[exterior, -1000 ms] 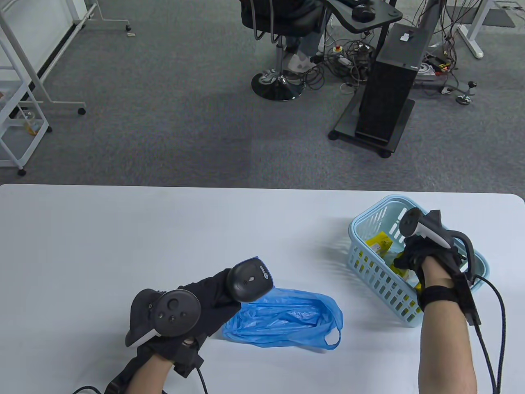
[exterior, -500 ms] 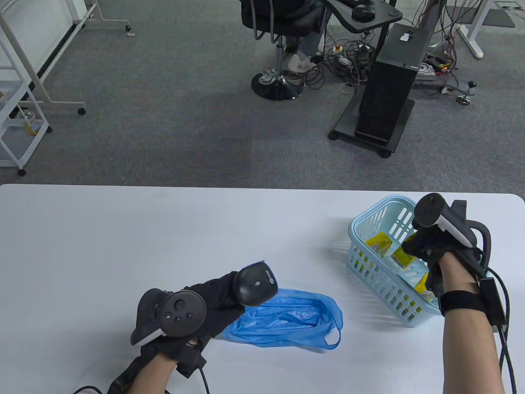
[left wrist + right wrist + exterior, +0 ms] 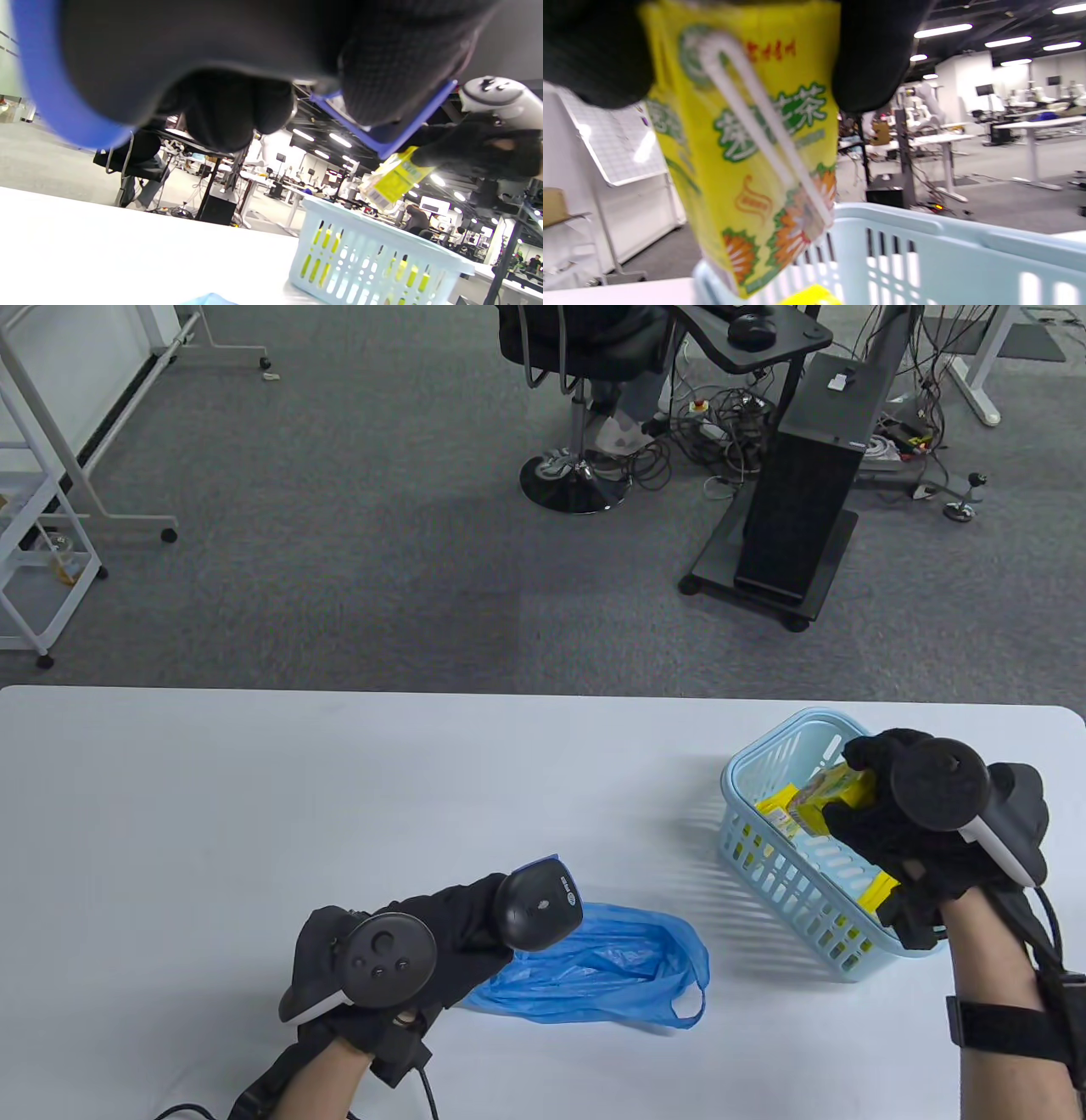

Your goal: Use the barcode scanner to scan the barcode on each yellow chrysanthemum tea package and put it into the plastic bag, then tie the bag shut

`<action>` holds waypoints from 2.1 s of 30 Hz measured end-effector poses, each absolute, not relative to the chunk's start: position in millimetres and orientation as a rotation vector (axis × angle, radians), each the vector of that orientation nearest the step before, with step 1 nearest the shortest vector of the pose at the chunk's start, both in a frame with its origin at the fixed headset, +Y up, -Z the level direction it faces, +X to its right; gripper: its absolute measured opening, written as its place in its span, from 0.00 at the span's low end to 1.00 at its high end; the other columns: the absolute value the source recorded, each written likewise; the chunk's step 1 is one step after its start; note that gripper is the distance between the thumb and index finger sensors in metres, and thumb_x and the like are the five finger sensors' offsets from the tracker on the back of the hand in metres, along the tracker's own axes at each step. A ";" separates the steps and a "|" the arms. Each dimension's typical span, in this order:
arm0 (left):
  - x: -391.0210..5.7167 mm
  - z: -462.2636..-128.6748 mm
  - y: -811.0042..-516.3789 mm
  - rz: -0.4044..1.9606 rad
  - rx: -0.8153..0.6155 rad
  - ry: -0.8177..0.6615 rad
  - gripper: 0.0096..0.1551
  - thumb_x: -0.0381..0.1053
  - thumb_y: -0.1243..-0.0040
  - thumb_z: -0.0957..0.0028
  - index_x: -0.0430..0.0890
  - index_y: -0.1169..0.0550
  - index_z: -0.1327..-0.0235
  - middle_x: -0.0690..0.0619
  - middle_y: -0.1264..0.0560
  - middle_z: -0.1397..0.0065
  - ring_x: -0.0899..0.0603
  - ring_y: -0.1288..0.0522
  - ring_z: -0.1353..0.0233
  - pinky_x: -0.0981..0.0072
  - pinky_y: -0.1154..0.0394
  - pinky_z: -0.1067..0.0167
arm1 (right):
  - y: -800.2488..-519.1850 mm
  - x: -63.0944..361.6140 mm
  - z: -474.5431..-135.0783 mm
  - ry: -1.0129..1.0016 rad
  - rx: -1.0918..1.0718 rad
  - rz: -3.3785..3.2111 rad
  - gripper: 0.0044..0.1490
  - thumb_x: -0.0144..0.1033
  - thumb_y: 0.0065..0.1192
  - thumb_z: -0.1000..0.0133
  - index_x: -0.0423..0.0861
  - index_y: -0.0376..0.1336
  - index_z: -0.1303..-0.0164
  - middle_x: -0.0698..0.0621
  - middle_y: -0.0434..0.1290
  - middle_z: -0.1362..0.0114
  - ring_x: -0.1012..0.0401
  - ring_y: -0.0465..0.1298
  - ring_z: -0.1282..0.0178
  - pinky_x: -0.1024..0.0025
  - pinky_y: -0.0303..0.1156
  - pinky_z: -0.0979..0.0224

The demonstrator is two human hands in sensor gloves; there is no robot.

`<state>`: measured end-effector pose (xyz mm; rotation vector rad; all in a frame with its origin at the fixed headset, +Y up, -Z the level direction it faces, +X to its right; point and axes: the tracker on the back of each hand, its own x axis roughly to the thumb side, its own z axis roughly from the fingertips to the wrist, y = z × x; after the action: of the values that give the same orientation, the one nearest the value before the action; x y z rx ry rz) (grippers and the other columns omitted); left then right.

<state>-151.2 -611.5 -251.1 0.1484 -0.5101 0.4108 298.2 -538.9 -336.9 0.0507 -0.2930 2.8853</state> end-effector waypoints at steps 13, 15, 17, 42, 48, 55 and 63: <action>-147.0 -260.4 -630.6 0.381 0.082 -0.506 0.37 0.65 0.27 0.51 0.54 0.26 0.30 0.55 0.14 0.47 0.50 0.12 0.55 0.54 0.18 0.51 | -586.4 239.1 -306.8 -0.371 0.291 2.604 0.42 0.60 0.70 0.63 0.58 0.61 0.39 0.41 0.59 0.25 0.46 0.68 0.30 0.62 0.79 0.32; -147.3 -261.3 -632.3 0.385 0.062 -0.496 0.38 0.64 0.27 0.51 0.51 0.26 0.30 0.55 0.13 0.47 0.50 0.12 0.55 0.54 0.18 0.51 | -596.8 233.1 -305.9 -0.368 0.316 2.551 0.42 0.62 0.68 0.63 0.57 0.63 0.39 0.41 0.61 0.25 0.46 0.71 0.33 0.63 0.81 0.35; -148.1 -262.6 -634.8 0.392 0.058 -0.486 0.39 0.64 0.27 0.51 0.48 0.26 0.31 0.55 0.14 0.47 0.50 0.12 0.54 0.53 0.18 0.51 | -608.1 226.7 -305.2 -0.352 0.329 2.480 0.43 0.63 0.68 0.62 0.55 0.63 0.39 0.41 0.62 0.25 0.46 0.73 0.34 0.60 0.82 0.38; -110.2 -253.5 -652.4 0.176 0.074 -0.539 0.31 0.57 0.27 0.49 0.55 0.27 0.33 0.56 0.18 0.42 0.50 0.15 0.49 0.52 0.20 0.45 | -636.9 194.6 -308.0 -0.205 0.387 2.403 0.43 0.65 0.62 0.59 0.53 0.64 0.38 0.43 0.62 0.26 0.47 0.76 0.38 0.64 0.84 0.42; -102.8 -249.5 -654.8 0.143 0.124 -0.574 0.30 0.57 0.28 0.50 0.57 0.26 0.34 0.57 0.18 0.42 0.51 0.14 0.50 0.52 0.20 0.46 | -638.3 195.4 -308.1 -0.187 0.371 2.391 0.43 0.65 0.60 0.58 0.52 0.63 0.37 0.42 0.61 0.25 0.47 0.75 0.38 0.64 0.84 0.42; -106.4 -253.5 -658.8 0.158 0.086 -0.536 0.30 0.56 0.28 0.49 0.59 0.27 0.34 0.56 0.18 0.42 0.50 0.15 0.49 0.51 0.20 0.46 | -636.4 193.1 -307.4 -0.188 0.383 2.406 0.43 0.65 0.60 0.58 0.52 0.63 0.37 0.43 0.61 0.25 0.48 0.75 0.37 0.62 0.83 0.42; -106.8 -253.7 -658.4 0.168 0.064 -0.538 0.31 0.57 0.29 0.49 0.59 0.28 0.33 0.55 0.18 0.41 0.49 0.15 0.48 0.51 0.20 0.46 | -639.2 191.1 -308.1 -0.193 0.386 2.438 0.43 0.65 0.60 0.58 0.52 0.63 0.37 0.42 0.60 0.24 0.47 0.74 0.37 0.61 0.83 0.41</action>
<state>-106.8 -658.4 -253.7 0.0637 -0.5383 0.1676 191.1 -639.2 -308.1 0.3864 -0.1932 2.4375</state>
